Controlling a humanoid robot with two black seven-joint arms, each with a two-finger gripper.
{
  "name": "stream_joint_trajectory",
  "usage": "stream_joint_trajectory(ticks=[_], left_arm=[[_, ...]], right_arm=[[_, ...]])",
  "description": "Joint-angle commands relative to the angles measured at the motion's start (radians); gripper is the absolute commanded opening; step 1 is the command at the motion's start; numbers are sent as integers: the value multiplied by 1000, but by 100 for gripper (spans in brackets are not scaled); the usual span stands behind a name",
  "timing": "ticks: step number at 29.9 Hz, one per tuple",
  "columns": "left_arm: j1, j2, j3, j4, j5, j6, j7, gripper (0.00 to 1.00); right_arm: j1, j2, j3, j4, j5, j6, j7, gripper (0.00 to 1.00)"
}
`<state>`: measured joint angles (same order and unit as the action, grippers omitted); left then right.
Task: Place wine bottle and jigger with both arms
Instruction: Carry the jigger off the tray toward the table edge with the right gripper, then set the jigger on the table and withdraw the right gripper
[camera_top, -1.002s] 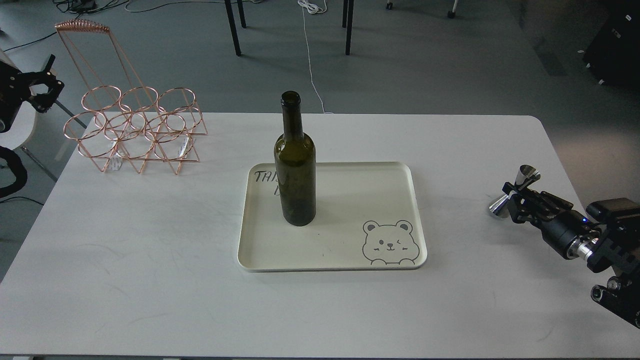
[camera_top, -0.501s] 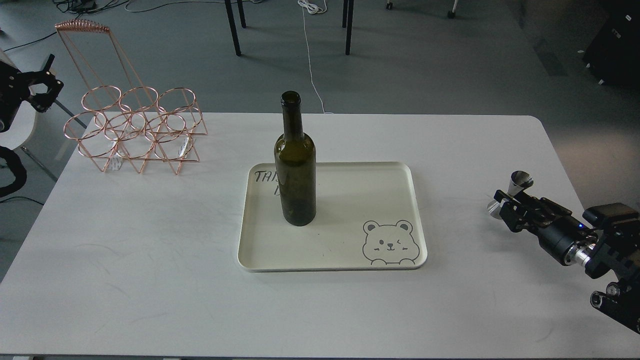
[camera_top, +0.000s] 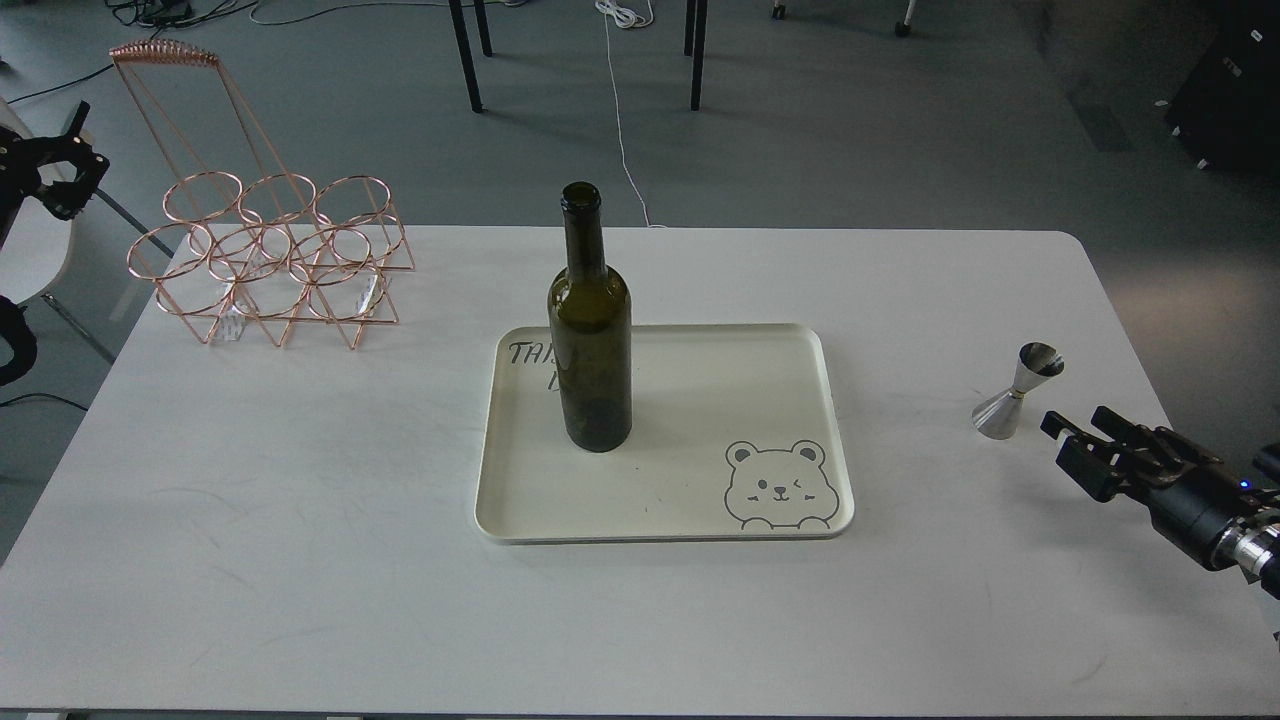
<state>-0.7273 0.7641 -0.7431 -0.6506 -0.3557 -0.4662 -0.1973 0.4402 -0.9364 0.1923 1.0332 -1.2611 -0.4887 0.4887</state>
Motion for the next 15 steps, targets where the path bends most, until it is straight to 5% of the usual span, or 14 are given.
stream_joint_trajectory(ticks=[1, 15], left_arm=[[0, 1, 11, -14, 3, -2, 9, 99], [-4, 230, 22, -345, 220, -12, 9, 99]], right_arm=[[17, -44, -4, 19, 119, 0, 0, 72], [264, -84, 82, -62, 518, 0, 0, 81]])
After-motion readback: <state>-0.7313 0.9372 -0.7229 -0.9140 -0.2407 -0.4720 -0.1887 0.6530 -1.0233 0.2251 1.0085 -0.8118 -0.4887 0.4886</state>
